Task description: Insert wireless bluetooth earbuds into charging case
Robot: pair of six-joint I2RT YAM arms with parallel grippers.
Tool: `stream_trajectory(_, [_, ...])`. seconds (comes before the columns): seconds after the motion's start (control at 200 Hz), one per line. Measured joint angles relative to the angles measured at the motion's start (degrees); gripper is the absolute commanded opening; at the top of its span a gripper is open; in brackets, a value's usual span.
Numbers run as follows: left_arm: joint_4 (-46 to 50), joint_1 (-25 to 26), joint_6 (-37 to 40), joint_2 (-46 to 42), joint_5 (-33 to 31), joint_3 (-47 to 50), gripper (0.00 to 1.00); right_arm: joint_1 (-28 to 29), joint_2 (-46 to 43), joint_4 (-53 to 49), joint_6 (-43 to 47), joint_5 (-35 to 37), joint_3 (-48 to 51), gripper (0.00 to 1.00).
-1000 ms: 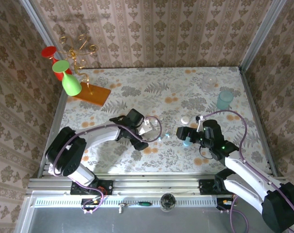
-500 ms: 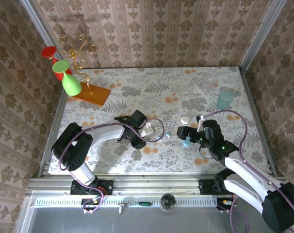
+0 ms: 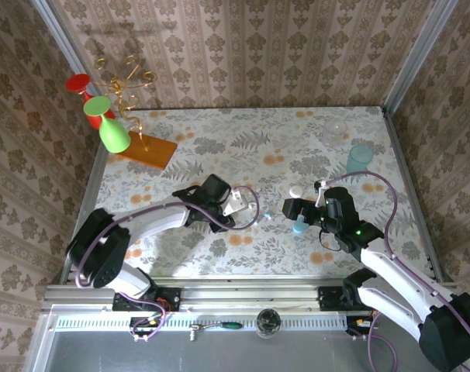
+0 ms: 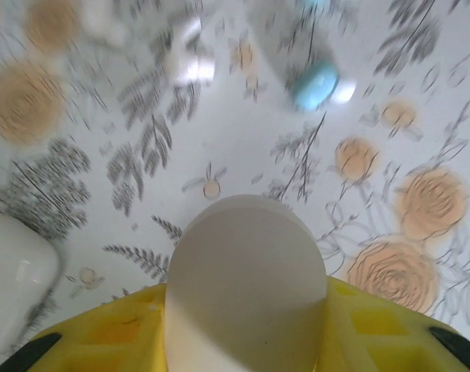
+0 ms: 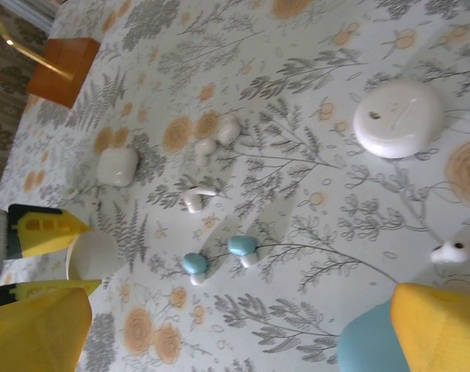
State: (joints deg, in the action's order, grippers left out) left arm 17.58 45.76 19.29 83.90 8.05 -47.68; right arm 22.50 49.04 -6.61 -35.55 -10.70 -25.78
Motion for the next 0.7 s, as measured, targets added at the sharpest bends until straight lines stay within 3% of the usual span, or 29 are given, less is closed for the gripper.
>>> stream_trajectory(0.195, [-10.4,0.0,1.4,-7.3,6.1,5.6,0.39,-0.9,7.0,4.2,-3.1,-12.5,-2.5,0.86])
stream_trajectory(0.395, [-15.9,0.4,3.7,-7.9,9.8,6.1,0.39,-0.5,15.0,9.7,-6.8,-24.7,-3.9,0.77])
stream_trajectory(0.51, [-18.0,0.8,4.6,-7.6,11.4,6.1,0.39,0.4,17.9,11.9,-9.2,-28.7,-5.0,0.67])
stream_trajectory(0.7, [-19.8,1.8,5.2,-6.3,13.8,6.1,0.39,1.6,21.4,15.0,-12.7,-31.6,-6.5,0.60])
